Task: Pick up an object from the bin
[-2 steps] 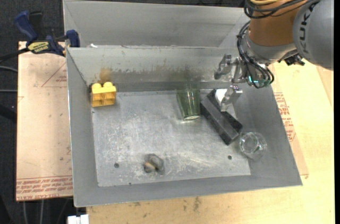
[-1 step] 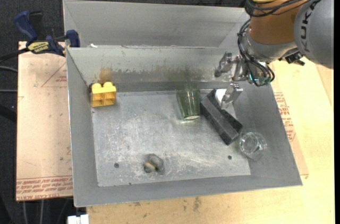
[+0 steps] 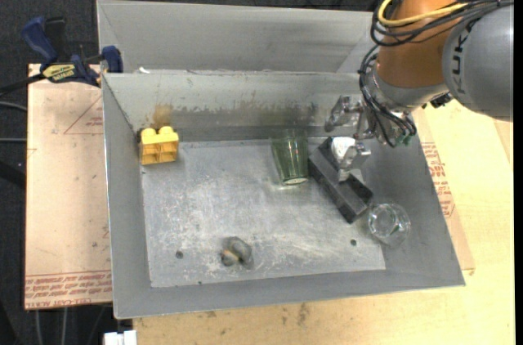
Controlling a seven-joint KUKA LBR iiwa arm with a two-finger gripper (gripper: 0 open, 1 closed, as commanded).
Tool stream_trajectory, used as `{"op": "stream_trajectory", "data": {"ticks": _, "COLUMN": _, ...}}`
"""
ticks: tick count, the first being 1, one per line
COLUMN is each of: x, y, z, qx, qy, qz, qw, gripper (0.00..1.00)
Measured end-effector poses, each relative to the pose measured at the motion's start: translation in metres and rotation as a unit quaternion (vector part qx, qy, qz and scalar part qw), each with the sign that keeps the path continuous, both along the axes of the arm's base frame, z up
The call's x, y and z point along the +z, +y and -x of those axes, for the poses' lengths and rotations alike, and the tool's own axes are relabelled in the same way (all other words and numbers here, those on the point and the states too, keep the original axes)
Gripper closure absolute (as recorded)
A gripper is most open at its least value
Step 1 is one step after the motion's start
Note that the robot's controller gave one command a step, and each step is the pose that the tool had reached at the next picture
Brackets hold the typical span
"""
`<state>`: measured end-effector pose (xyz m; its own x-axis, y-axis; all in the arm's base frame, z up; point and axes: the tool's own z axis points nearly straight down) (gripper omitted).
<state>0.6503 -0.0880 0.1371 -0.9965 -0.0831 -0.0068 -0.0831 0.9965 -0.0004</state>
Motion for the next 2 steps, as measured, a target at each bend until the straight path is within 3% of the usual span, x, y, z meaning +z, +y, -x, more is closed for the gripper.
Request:
{"op": "stream_trajectory", "data": {"ticks": 1, "x": -0.017, "y": 0.003, "z": 0.014, "qx": -0.043, "qy": -0.0029, "qz": -0.003, "qw": 0.9991, "gripper": 0.00}}
{"op": "stream_trajectory", "data": {"ticks": 2, "x": -0.007, "y": -0.017, "z": 0.023, "qx": -0.119, "qy": 0.0013, "qz": -0.002, "qw": 0.9929, "gripper": 0.00}}
